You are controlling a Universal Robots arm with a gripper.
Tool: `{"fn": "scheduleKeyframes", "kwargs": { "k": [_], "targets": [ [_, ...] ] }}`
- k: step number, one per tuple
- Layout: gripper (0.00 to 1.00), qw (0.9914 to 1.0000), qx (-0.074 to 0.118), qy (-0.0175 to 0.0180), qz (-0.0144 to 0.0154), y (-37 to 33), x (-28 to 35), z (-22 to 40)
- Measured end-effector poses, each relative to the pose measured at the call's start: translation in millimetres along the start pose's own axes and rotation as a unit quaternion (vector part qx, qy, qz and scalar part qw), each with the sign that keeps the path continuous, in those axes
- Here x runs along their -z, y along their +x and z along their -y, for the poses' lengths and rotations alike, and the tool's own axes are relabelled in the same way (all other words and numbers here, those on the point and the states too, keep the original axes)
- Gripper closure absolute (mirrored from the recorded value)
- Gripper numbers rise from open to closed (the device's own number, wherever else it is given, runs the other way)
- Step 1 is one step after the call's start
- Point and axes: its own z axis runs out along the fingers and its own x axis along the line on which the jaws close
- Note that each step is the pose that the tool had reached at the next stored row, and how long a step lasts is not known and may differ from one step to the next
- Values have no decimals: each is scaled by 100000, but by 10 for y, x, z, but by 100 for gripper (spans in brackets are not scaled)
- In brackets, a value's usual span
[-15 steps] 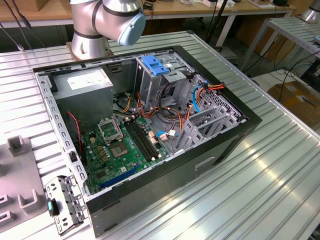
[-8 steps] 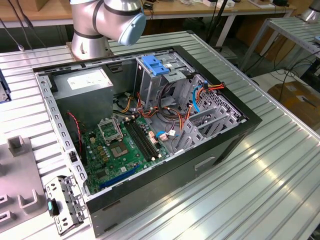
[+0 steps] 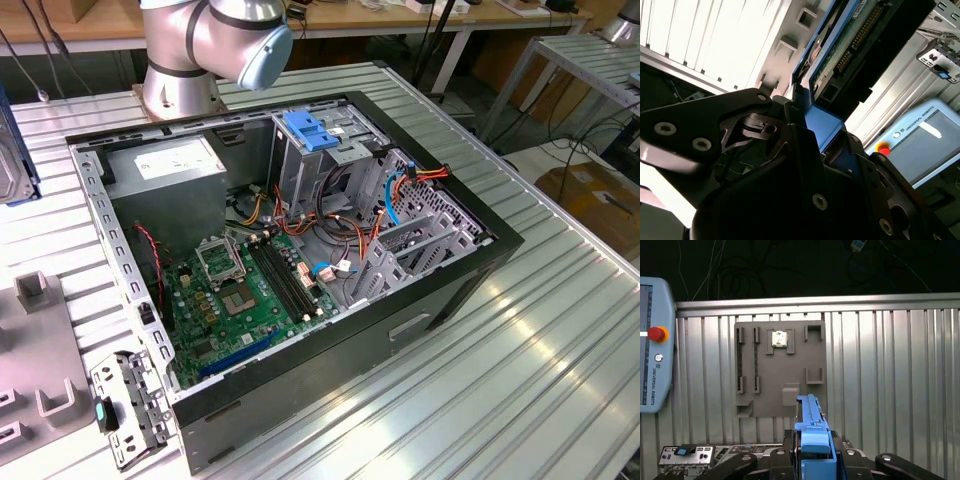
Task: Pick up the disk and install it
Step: 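Pick up the disk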
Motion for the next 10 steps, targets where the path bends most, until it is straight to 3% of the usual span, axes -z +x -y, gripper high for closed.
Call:
{"fn": "scheduleKeyframes", "kwargs": {
  "k": [10],
  "targets": [
    [63, 100000, -81, -20, 0, 98, -2, 72]
  ]
}}
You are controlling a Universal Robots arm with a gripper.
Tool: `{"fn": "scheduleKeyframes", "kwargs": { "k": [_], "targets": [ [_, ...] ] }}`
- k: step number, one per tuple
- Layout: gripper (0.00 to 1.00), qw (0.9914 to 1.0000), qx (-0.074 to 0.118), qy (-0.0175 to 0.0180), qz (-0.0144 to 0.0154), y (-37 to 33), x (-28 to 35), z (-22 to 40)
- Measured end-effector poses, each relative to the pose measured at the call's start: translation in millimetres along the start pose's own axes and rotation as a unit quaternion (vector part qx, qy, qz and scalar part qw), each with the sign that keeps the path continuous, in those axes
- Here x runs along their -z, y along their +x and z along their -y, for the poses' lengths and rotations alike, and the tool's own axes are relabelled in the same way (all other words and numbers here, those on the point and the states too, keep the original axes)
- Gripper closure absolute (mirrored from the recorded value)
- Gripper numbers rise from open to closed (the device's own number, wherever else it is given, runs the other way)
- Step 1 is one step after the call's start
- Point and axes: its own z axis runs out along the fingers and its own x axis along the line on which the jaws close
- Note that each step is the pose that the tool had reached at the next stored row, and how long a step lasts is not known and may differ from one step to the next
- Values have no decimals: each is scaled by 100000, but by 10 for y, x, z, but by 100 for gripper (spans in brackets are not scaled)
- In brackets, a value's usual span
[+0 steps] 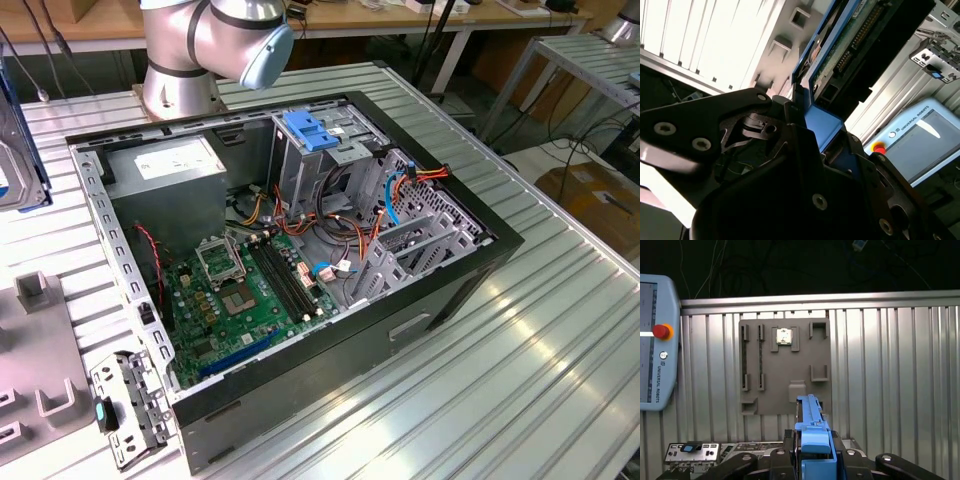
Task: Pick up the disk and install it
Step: 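Pick up the disk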
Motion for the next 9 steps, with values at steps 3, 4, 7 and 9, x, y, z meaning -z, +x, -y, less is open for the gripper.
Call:
{"fn": "scheduleKeyframes", "kwargs": {
  "k": [3, 4, 7, 9],
  "targets": [
    [63, 100000, -2, -41, -4, 2, 0, 65],
    [63, 100000, -2, -55, -2, 2, 0, 87],
    [63, 100000, -10, -130, -7, 0, 1, 179],
    [63, 100000, -18, -184, -7, -1, 0, 250]
  ]
}}
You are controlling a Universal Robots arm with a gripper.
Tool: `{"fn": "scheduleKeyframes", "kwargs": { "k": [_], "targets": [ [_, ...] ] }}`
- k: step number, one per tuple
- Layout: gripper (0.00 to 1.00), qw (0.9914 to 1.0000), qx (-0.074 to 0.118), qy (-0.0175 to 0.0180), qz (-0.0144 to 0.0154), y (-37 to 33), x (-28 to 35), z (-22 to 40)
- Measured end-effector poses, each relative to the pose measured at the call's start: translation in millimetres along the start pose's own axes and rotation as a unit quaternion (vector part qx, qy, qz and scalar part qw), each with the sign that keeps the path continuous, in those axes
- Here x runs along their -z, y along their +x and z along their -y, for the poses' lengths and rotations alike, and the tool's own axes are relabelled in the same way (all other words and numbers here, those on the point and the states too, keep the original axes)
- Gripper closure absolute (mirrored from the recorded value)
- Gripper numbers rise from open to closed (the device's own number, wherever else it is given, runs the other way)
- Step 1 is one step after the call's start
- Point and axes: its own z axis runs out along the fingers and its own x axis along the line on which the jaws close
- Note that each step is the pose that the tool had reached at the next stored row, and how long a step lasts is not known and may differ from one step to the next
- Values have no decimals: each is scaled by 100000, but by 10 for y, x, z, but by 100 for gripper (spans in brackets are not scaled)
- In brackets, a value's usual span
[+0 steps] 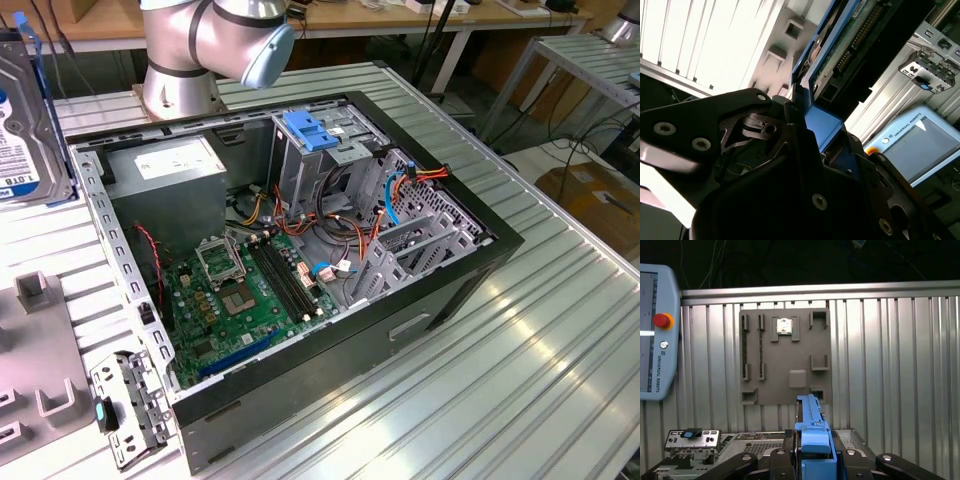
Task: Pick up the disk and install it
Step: 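Pick up the disk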
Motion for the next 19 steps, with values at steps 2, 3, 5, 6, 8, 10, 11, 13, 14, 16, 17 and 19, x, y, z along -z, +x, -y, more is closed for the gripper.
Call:
{"fn": "scheduleKeyframes", "kwargs": {
  "k": [2, 3, 5, 6, 8, 10, 11, 13, 14, 16, 17, 19],
  "targets": [
    [63, 100000, -12, -45, -2, -1, 0, 52],
    [63, 100000, -14, -61, -3, -2, 1, 72],
    [63, 100000, -19, -125, -3, -4, 1, 159],
    [63, 100000, -20, -155, -7, -5, 1, 195],
    [63, 100000, -28, -192, -6, -7, 1, 245],
    [63, 100000, -36, -232, -9, -8, 1, 290],
    [63, 100000, -37, -254, -13, -9, 2, 312],
    [63, 100000, -40, -283, -13, -10, 2, 354],
    [63, 100000, -42, -303, -10, -10, 2, 385],
    [63, 99999, -44, -336, -13, -11, 2, 426],
    [63, 99999, -48, -355, -12, -11, 2, 457],
    [63, 99999, -55, -398, -18, -13, 3, 516]
  ]
}}
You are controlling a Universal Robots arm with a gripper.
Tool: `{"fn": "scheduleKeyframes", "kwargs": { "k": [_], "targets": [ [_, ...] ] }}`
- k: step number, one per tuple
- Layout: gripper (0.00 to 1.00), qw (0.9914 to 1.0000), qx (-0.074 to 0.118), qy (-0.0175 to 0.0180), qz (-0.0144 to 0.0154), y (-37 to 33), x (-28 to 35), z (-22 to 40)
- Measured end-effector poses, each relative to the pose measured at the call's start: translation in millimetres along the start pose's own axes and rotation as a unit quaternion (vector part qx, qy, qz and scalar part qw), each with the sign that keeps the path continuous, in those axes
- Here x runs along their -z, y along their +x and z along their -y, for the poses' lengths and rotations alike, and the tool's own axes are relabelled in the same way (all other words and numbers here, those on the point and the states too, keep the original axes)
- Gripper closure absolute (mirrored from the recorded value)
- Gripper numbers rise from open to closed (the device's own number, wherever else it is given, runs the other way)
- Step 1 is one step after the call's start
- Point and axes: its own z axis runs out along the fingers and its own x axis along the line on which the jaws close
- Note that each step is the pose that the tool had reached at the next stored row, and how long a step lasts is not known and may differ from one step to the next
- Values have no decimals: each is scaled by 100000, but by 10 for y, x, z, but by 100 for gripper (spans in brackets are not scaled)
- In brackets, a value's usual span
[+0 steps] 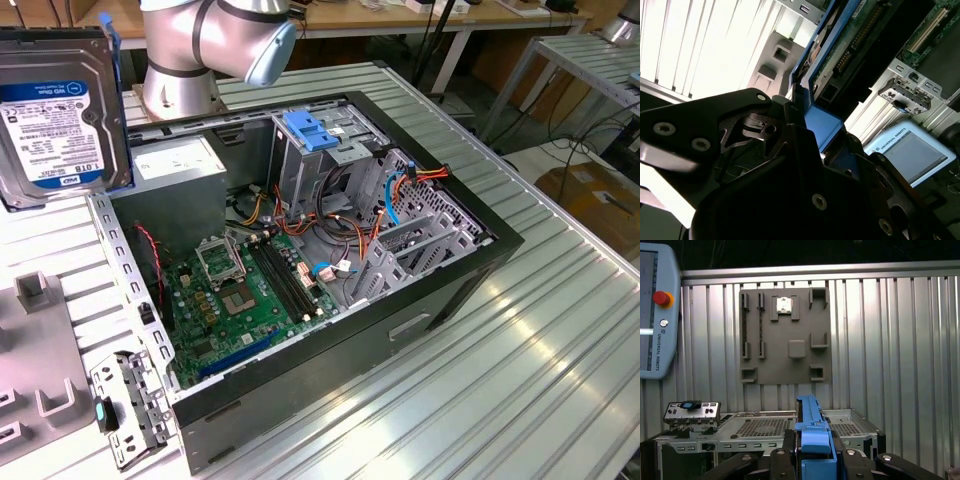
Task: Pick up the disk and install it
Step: 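Pick up the disk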
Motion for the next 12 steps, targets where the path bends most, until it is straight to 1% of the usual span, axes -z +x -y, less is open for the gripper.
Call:
{"fn": "scheduleKeyframes", "kwargs": {
  "k": [8, 12],
  "targets": [
    [63, 100000, -10, -106, -3, -1, 2, 152],
    [63, 100000, -20, -174, -6, -4, 3, 242]
  ]
}}
